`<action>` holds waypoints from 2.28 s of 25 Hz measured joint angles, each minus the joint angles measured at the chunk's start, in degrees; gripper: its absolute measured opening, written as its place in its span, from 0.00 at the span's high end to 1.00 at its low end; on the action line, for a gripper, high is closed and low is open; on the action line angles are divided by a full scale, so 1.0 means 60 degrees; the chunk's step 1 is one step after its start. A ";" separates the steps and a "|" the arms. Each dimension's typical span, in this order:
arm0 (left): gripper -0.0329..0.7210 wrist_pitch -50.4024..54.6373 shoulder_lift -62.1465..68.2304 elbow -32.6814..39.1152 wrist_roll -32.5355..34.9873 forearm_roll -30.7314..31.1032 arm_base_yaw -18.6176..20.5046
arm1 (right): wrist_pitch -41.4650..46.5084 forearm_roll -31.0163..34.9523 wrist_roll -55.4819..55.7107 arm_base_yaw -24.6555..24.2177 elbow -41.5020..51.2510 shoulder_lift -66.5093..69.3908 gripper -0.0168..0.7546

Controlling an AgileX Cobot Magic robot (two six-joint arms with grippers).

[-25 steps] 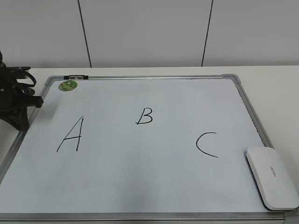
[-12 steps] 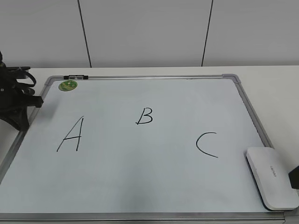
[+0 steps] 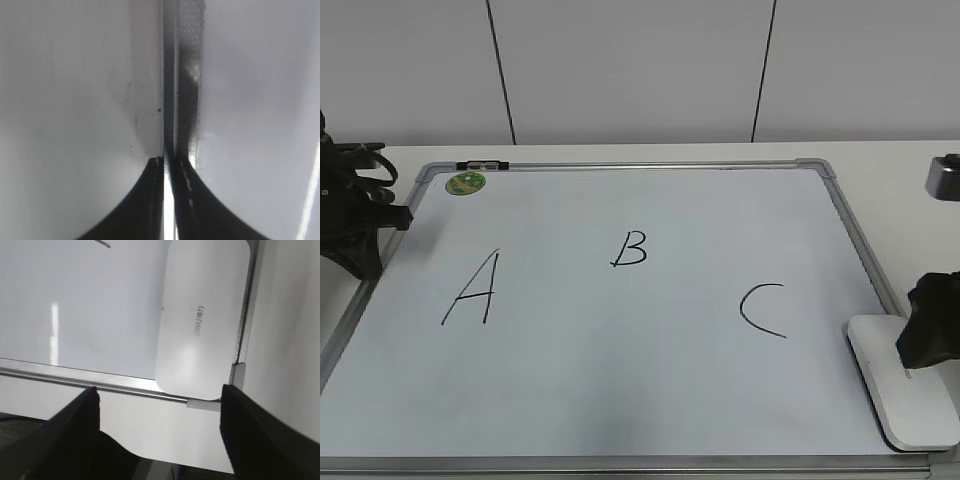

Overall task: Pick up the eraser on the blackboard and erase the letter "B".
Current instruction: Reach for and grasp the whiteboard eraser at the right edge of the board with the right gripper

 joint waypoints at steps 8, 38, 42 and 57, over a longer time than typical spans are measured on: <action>0.92 0.0007 0.0000 0.0000 0.0000 0.0000 0.0000 | -0.0057 -0.1038 0.1086 0.0184 -0.0550 0.1457 0.26; 0.92 0.0021 0.0000 0.0000 0.0000 -0.0090 0.0000 | -0.0867 -0.0393 0.0916 -0.0262 -0.1027 0.3643 0.11; 0.92 0.0021 0.0000 0.0000 0.0000 -0.0090 0.0003 | -0.0985 -0.0310 0.0776 -0.0262 -0.1044 0.3705 0.11; 0.92 0.0021 0.0000 0.0000 0.0000 -0.0111 0.0003 | -0.1236 -0.0334 0.0693 -0.0262 -0.1044 0.4319 0.18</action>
